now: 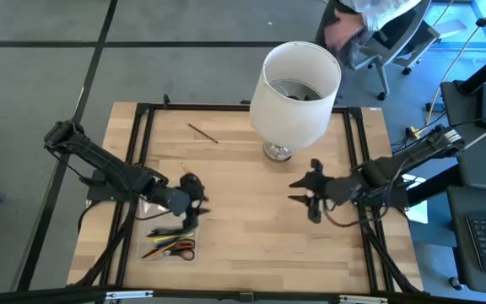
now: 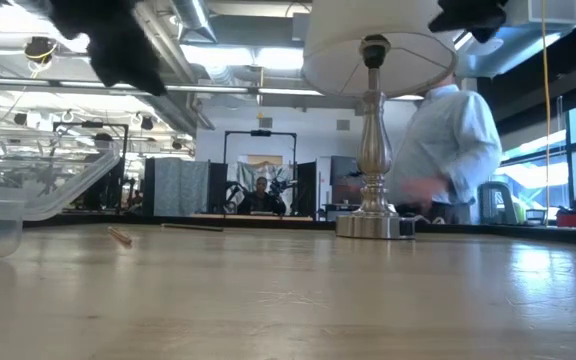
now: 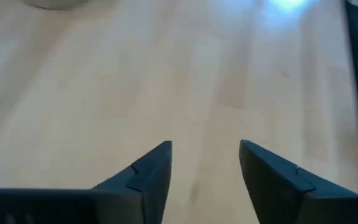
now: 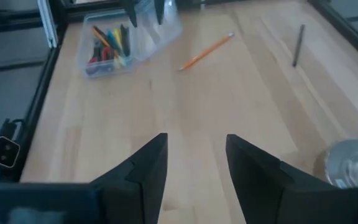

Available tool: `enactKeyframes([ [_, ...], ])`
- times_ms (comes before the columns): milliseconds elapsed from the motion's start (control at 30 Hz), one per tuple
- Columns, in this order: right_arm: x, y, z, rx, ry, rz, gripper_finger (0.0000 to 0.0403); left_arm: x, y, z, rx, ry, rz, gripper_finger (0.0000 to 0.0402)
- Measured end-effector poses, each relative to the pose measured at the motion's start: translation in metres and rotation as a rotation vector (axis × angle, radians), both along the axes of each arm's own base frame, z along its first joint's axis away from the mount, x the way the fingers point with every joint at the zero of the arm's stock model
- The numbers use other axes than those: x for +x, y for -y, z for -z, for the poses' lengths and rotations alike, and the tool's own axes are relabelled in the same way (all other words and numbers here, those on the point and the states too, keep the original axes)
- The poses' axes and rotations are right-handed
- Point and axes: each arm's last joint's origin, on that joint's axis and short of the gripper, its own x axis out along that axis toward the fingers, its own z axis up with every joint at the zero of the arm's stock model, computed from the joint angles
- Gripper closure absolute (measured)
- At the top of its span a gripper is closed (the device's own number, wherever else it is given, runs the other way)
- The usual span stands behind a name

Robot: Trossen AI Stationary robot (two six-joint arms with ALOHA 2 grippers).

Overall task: Pick & place school supplies into a supply box
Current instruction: Put the yellow pencil into the transparent supply box

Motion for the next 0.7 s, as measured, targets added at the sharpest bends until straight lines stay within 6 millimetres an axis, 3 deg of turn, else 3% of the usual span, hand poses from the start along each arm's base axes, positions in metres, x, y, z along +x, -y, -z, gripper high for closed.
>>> enactKeyframes([
  [133, -0.013, 0.008, 0.011, -0.011, 0.026, 0.030, 0.0236, 0.007, -0.015, -0.001, 0.061, 0.025, -0.062, 0.0207],
  [367, -0.017, 0.015, 0.025, -0.049, 0.011, 0.065, 0.0236, 0.020, -0.059, -0.017, 0.128, -0.058, 0.079, 0.0217],
  [700, -0.012, 0.031, 0.023, -0.070, 0.016, 0.140, 0.0236, -0.005, -0.144, -0.047, 0.324, -0.411, 0.160, 0.0239],
])
